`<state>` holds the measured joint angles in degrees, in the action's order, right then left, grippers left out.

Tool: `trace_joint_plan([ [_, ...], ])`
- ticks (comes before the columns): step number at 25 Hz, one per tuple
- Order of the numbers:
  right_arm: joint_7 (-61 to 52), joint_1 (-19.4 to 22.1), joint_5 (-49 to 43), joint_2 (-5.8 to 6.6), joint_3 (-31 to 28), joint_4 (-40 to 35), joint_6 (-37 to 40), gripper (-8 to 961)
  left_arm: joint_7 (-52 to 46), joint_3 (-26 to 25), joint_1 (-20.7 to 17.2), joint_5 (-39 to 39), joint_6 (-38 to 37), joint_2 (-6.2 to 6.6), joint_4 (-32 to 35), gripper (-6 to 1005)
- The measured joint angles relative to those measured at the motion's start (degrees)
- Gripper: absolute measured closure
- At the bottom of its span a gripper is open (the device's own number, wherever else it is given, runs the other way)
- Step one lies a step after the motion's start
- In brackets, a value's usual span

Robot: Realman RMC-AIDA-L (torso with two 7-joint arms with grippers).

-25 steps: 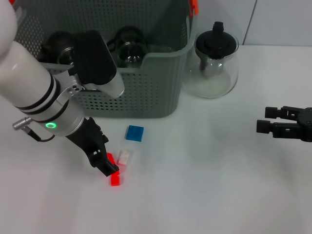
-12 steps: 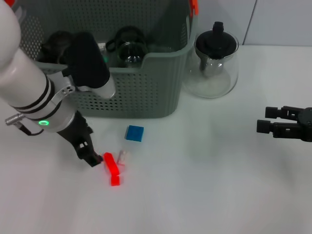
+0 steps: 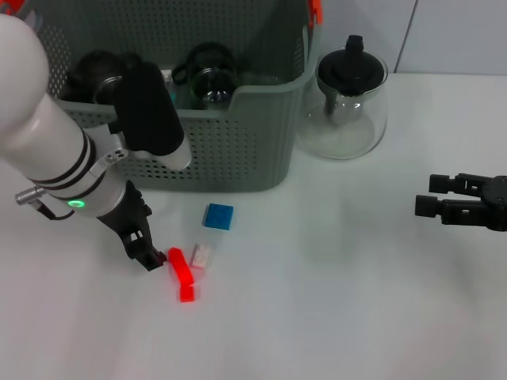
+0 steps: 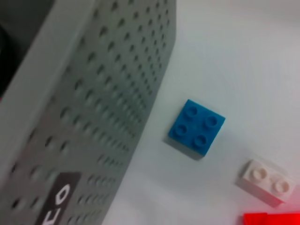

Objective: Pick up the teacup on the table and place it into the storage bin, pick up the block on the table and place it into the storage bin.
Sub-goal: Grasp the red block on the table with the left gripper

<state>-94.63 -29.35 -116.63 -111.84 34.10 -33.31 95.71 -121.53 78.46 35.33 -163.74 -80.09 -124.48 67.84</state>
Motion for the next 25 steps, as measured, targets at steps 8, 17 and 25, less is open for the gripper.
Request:
trace_joint_plan([
  [8,-0.03,0.0,0.0,-0.04,-0.01,0.0,-0.01,10,-0.38,1.32,-0.05,0.0,0.03,-0.1,-0.26,174],
  [17,-0.03,0.0,0.0,0.03,-0.01,0.0,0.0,10,-0.91,2.86,-0.14,0.08,0.2,-0.2,-0.4,175],
  [25,-0.03,-0.01,0.0,0.16,0.0,0.0,-0.09,10,-2.03,5.06,0.15,0.76,0.42,-0.33,-0.63,175],
])
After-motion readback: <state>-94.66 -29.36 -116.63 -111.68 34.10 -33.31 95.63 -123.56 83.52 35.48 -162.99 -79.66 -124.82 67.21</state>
